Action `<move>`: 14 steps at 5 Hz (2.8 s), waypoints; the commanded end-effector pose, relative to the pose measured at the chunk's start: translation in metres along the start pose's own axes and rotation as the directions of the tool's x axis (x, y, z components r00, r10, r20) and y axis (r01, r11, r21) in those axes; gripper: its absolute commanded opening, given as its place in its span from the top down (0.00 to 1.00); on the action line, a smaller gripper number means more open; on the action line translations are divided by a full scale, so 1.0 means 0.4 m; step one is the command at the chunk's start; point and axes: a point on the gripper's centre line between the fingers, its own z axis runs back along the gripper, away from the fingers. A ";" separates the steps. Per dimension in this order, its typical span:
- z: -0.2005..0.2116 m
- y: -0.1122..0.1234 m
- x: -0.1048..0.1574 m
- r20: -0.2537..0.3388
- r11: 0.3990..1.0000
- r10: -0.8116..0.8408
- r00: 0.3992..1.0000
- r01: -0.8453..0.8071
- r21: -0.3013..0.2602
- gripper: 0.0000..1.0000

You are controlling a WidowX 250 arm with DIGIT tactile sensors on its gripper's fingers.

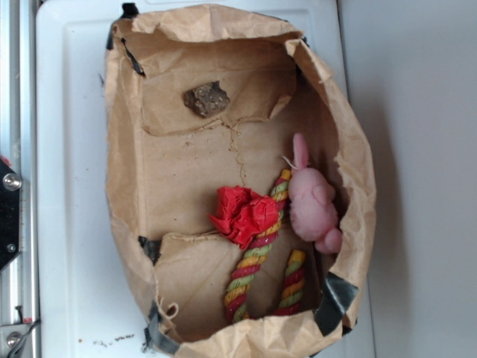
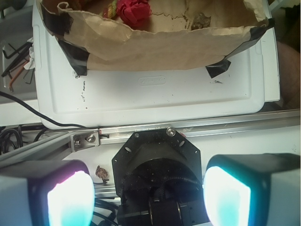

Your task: Grab the red paper.

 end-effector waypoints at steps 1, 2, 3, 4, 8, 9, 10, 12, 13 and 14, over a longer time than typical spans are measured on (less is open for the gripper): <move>0.000 0.018 0.091 0.035 0.999 0.033 0.999 -0.033 -0.005 0.00; -0.019 0.039 0.127 0.045 0.999 0.043 0.998 -0.043 0.005 0.00; -0.037 0.064 0.178 0.060 0.999 0.049 0.997 -0.050 0.012 0.00; -0.062 0.074 0.237 0.075 0.999 0.035 0.997 -0.033 -0.026 0.00; -0.216 0.084 0.433 0.105 0.996 -0.092 0.990 0.092 0.008 0.00; -0.263 0.094 0.461 0.084 0.989 -0.150 0.985 0.149 0.018 0.00; -0.291 0.085 0.482 0.091 0.980 -0.200 0.976 0.196 0.043 0.00; -0.291 0.105 0.493 0.099 0.951 -0.309 0.946 0.306 0.046 0.00; -0.293 0.118 0.503 0.100 0.932 -0.362 0.927 0.359 0.044 0.00; -0.287 0.121 0.505 0.107 0.920 -0.393 0.913 0.391 0.044 0.00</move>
